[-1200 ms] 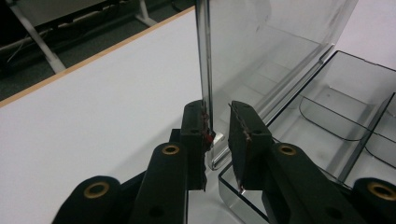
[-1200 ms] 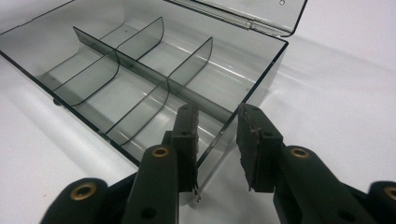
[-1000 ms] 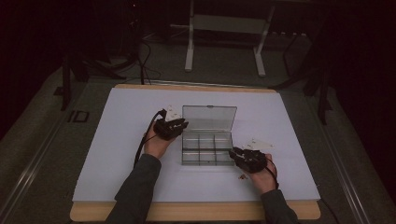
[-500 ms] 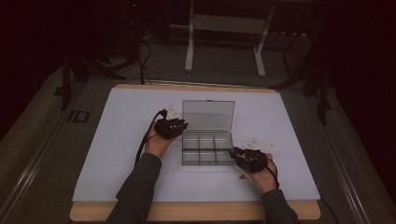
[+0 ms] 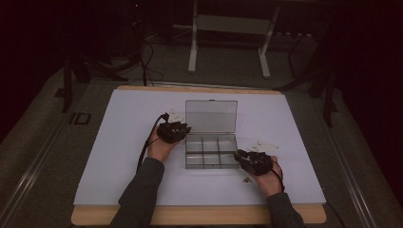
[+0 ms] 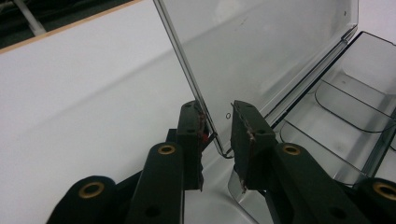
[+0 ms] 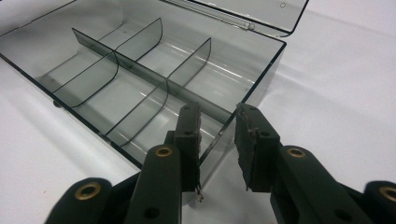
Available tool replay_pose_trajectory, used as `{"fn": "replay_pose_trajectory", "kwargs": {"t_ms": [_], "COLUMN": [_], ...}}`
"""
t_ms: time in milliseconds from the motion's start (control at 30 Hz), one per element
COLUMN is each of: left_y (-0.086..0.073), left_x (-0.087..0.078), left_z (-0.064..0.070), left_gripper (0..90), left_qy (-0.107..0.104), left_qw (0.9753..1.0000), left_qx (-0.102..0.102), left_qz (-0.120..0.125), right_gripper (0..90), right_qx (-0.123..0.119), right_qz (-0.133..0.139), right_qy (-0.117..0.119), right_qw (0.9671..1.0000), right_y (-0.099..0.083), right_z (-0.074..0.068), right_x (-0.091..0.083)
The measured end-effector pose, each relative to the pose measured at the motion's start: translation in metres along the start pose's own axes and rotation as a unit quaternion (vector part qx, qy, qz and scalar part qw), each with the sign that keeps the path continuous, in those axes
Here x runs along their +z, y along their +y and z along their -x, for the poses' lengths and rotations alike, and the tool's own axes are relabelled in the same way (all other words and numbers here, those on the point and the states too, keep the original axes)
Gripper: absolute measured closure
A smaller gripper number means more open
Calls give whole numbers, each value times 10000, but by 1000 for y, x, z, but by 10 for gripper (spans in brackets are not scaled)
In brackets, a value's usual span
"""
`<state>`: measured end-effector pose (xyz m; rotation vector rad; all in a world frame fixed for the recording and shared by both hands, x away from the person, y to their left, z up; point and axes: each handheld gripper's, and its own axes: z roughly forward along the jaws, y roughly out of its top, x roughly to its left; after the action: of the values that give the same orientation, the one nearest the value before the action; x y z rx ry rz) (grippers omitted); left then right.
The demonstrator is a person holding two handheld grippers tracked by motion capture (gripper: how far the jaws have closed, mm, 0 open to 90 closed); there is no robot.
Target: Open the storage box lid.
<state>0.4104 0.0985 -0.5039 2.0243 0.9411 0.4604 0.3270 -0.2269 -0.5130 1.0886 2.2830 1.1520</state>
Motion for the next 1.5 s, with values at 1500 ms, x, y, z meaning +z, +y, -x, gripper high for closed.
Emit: {"fn": "replay_pose_trajectory", "kwargs": {"t_ms": [1500], "left_y": [0], "left_x": [10], "left_z": [0], "left_gripper": [653], "left_qy": [-16], "left_qw": [9999], "left_qx": [-166], "left_qz": [-1], "right_gripper": [716], "right_qx": [15], "right_qz": [1], "right_qy": [-52], "right_qw": [10000], "right_y": [0], "right_z": [-2], "right_x": [-1]}}
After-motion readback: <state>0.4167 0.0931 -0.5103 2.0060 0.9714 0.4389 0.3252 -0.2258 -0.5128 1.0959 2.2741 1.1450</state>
